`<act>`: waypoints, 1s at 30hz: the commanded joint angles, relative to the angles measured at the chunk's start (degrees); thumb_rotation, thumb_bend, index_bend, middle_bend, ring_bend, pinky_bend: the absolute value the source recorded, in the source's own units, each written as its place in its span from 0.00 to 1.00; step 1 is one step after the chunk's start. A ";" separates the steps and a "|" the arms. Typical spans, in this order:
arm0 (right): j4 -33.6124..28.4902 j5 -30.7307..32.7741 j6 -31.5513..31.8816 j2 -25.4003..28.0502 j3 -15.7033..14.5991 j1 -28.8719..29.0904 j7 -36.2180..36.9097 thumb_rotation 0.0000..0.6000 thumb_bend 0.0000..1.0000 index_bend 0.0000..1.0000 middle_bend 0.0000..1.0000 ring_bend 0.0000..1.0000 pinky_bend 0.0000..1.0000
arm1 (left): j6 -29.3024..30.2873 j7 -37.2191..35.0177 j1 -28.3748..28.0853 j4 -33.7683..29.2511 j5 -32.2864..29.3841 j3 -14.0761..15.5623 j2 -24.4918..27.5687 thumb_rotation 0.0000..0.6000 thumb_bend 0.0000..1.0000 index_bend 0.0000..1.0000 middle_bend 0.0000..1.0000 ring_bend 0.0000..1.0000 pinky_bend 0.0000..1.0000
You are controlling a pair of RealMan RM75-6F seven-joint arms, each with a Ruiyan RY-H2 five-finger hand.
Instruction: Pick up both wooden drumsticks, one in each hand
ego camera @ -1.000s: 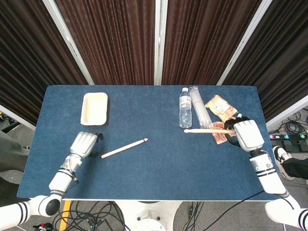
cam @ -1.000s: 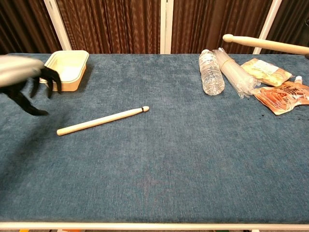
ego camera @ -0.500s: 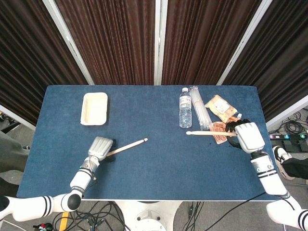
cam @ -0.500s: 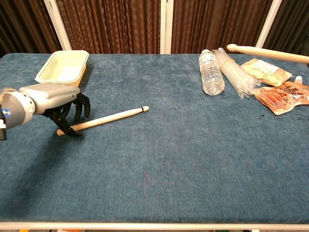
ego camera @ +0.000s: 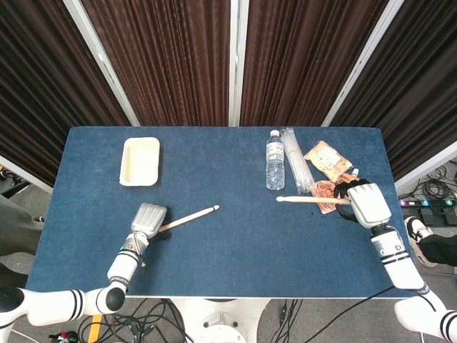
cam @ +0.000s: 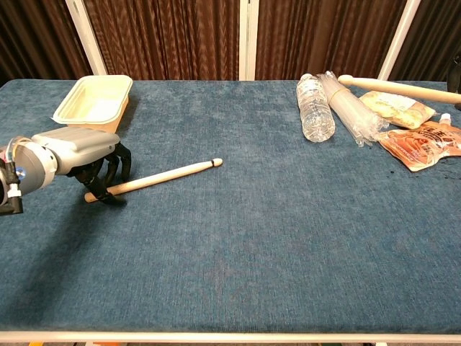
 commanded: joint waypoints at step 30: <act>-0.38 0.06 0.65 0.03 -0.05 -0.76 -0.08 1.00 0.67 0.64 0.63 0.46 0.44 | 0.75 -1.99 -0.16 3.38 4.30 3.14 -1.36 0.87 0.34 0.48 0.59 0.62 0.75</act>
